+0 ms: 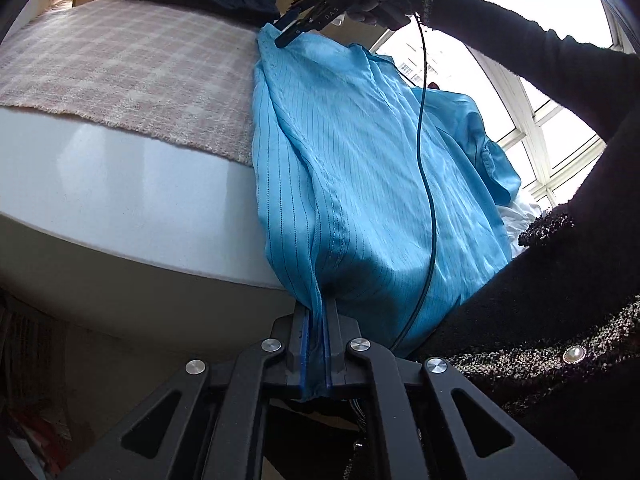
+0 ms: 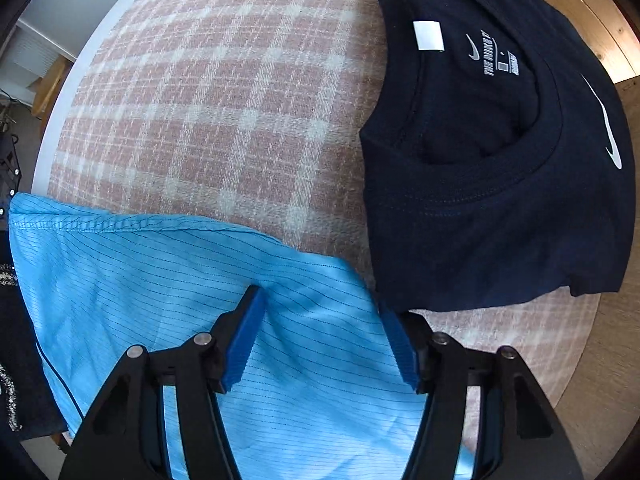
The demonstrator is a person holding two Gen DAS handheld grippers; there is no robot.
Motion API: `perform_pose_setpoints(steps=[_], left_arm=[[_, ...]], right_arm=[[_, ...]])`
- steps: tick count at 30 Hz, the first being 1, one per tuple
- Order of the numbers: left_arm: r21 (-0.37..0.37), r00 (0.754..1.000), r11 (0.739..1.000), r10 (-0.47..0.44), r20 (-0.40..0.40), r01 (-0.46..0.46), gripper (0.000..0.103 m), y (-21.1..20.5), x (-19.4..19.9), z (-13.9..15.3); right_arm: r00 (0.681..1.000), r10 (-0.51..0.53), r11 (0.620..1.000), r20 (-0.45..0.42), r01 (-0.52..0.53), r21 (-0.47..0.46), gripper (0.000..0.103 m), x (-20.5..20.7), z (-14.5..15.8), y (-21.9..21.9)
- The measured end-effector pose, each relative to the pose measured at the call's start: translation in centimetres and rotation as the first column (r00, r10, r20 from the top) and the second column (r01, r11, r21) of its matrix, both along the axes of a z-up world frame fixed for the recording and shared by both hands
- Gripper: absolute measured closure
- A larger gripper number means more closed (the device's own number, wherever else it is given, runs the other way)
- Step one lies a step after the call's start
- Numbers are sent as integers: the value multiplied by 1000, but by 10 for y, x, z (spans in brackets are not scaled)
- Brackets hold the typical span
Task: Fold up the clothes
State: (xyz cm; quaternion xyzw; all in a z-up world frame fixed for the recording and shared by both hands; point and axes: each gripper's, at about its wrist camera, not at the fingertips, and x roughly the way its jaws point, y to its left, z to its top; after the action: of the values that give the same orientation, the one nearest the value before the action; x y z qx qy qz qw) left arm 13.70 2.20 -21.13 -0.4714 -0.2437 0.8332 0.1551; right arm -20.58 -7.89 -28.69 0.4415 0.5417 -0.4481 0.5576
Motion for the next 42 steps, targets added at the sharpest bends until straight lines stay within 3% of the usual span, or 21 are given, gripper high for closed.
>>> perform_pose_setpoints(steps=[3, 5, 7, 9, 11, 20, 26, 30, 37, 42], left_arm=[[-36, 999, 999, 40, 15, -39, 84, 3, 4, -3], [-49, 997, 996, 69, 25, -68, 82, 4, 5, -8], [-53, 995, 994, 92, 30, -91, 83, 6, 6, -11], [-78, 994, 992, 106, 21, -104, 98, 10, 8, -12], [-119, 994, 987, 112, 17, -109, 100, 16, 12, -10], [-287, 991, 949, 126, -37, -131, 101, 50, 32, 40], [-413, 995, 906, 75, -70, -98, 101, 90, 43, 79], [-510, 997, 859, 9, -83, -50, 101, 133, 45, 102], [-495, 986, 861, -158, -45, 116, 101, 218, 36, 97], [-464, 971, 859, -239, 12, 217, 101, 259, 27, 69]], right_arm=[[1000, 23, 1000, 3, -23, -12, 49, 1, 2, 0], [998, 55, 998, 4, -55, -12, 75, 6, 5, -1], [995, 93, 996, -31, -93, -11, 83, 14, 8, 0], [990, 123, 992, -71, -124, -16, 95, 20, 12, 2], [988, 128, 990, -87, -132, -44, 98, 23, 21, 4], [981, 101, 967, -163, -136, -217, 100, 28, 82, 46], [973, 36, 929, -228, -117, -352, 100, 15, 125, 119], [964, -21, 903, -264, -95, -420, 100, 25, 145, 168], [958, -144, 889, -250, 14, -458, 100, 24, 138, 259], [951, -183, 915, -247, 73, -396, 100, 18, 101, 303]])
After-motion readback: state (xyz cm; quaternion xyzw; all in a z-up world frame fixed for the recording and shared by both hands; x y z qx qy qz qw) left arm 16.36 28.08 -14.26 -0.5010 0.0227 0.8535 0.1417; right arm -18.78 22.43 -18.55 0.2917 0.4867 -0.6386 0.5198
